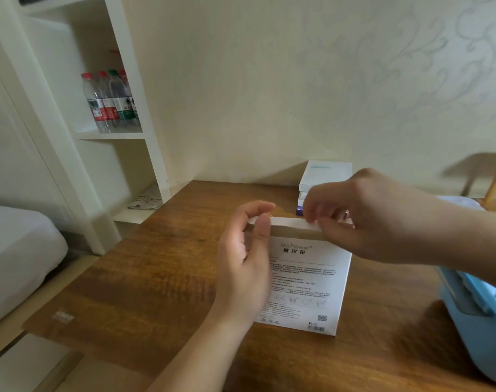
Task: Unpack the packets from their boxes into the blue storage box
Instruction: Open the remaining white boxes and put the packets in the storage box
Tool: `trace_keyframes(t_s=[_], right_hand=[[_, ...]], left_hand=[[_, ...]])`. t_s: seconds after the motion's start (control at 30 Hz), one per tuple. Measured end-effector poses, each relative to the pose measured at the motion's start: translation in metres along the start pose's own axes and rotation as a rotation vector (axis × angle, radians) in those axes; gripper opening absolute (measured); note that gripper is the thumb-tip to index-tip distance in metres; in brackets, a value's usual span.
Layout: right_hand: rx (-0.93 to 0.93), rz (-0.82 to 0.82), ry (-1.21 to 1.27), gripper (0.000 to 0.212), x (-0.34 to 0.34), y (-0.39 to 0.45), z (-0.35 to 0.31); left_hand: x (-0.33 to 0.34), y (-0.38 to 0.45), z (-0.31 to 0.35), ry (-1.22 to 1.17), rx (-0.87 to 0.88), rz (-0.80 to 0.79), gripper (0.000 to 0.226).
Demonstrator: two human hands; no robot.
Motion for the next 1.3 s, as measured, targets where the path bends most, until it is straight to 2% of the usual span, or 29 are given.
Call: trace_keyframes(t_s=[0.03, 0.1, 0.17, 0.33, 0.5, 0.63, 0.73, 0.8, 0.93, 1.03, 1.17, 1.3], right_hand=[[0.039, 0.027, 0.031, 0.012, 0.000, -0.001, 0.000], [0.100, 0.083, 0.048, 0.033, 0.001, -0.002, -0.001], [0.123, 0.140, 0.004, 0.043, 0.006, -0.005, -0.006], [0.094, 0.448, -0.023, 0.025, 0.011, -0.019, -0.012], [0.083, 0.574, 0.038, 0.031, 0.013, -0.033, -0.012], [0.151, 0.500, 0.002, 0.040, 0.023, -0.032, -0.006], [0.130, 0.458, 0.148, 0.021, 0.033, -0.028, -0.004], [0.054, 0.515, 0.176, 0.006, 0.035, -0.028, -0.005], [-0.194, 0.613, -0.113, 0.006, 0.044, -0.039, -0.010], [-0.296, 0.584, -0.343, 0.007, 0.060, -0.050, -0.007], [-0.221, 0.545, -0.393, 0.021, 0.074, -0.061, 0.002], [-0.232, 0.646, -0.287, 0.010, 0.060, -0.078, -0.005]], left_hand=[[0.000, 0.001, 0.001, 0.003, 0.014, 0.011, 0.017], [-0.003, 0.006, 0.002, 0.017, 0.048, 0.047, 0.015], [-0.007, 0.012, 0.002, 0.009, 0.052, 0.079, 0.013], [-0.011, 0.022, -0.002, 0.014, 0.030, 0.069, 0.016], [-0.010, 0.024, -0.007, -0.039, -0.110, 0.067, 0.015], [-0.005, 0.024, -0.012, -0.062, -0.188, 0.074, 0.013], [-0.002, 0.022, -0.017, -0.129, -0.294, 0.060, 0.010], [0.000, 0.021, -0.017, -0.130, -0.316, 0.043, 0.011], [0.002, 0.021, -0.014, -0.132, -0.307, 0.043, 0.015], [0.003, 0.019, -0.017, -0.161, -0.369, 0.049, 0.019], [0.002, 0.019, -0.016, -0.208, -0.369, 0.077, 0.020], [0.001, 0.017, -0.017, -0.190, -0.365, 0.068, 0.018]])
Point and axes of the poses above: each hand's wrist, its own y-axis towards the middle knuckle, its own x-axis out of the palm, z = x × y, the point moved 6 cm from there along y, towards the middle knuckle, and after that the axes turned 4 degrees about x, right-handed, at the moved point
